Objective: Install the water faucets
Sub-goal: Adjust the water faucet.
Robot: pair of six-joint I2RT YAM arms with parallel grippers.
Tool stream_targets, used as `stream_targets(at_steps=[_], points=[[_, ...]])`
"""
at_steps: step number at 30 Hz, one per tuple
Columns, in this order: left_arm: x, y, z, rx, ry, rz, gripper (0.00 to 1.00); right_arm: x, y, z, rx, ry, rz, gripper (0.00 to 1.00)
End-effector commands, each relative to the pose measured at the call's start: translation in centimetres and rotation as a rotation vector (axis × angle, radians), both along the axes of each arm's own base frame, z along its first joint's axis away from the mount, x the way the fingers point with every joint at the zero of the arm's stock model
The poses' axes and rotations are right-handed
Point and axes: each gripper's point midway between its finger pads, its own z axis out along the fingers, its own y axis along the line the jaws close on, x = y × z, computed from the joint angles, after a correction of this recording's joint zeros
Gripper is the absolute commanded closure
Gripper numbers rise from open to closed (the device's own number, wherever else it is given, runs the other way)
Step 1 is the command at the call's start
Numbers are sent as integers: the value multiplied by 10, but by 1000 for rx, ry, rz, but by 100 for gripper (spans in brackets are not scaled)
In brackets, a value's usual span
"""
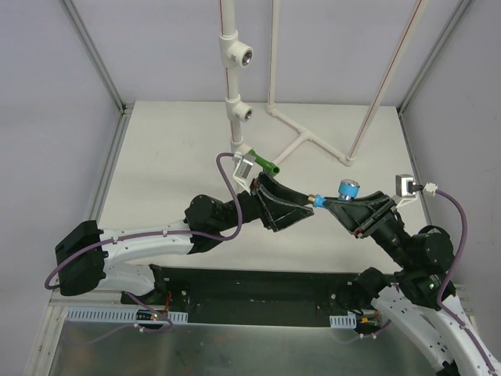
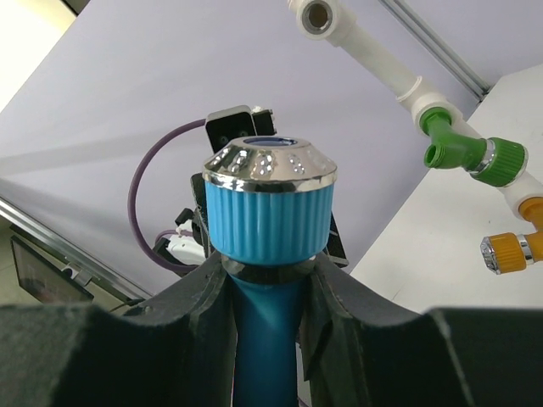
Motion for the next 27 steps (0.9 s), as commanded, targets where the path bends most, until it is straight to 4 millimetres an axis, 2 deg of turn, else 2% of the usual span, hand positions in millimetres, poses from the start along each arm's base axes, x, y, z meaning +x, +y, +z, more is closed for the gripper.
stream_targets(at_steps=[1, 3, 9, 11, 19, 27], points=[[-11, 13, 24, -63, -48, -14, 42, -2, -11, 18, 44, -74, -46, 100], [-11, 15, 23, -62, -45, -12, 43, -3, -12, 20, 49, -85, -54, 100], [-13, 11, 22, -61, -43, -36, 89, -2, -12, 21, 47, -81, -56, 100], [-13, 9, 24, -61, -44, -43, 100, -2, -11, 20, 40, -76, -48, 100], [-12, 4, 27, -58, -52, -41, 100, -14, -1, 10, -44, -40, 34, 100], [-9, 10, 30, -35, -74, -3, 100, -33, 7, -1, -87, -17, 148, 100]])
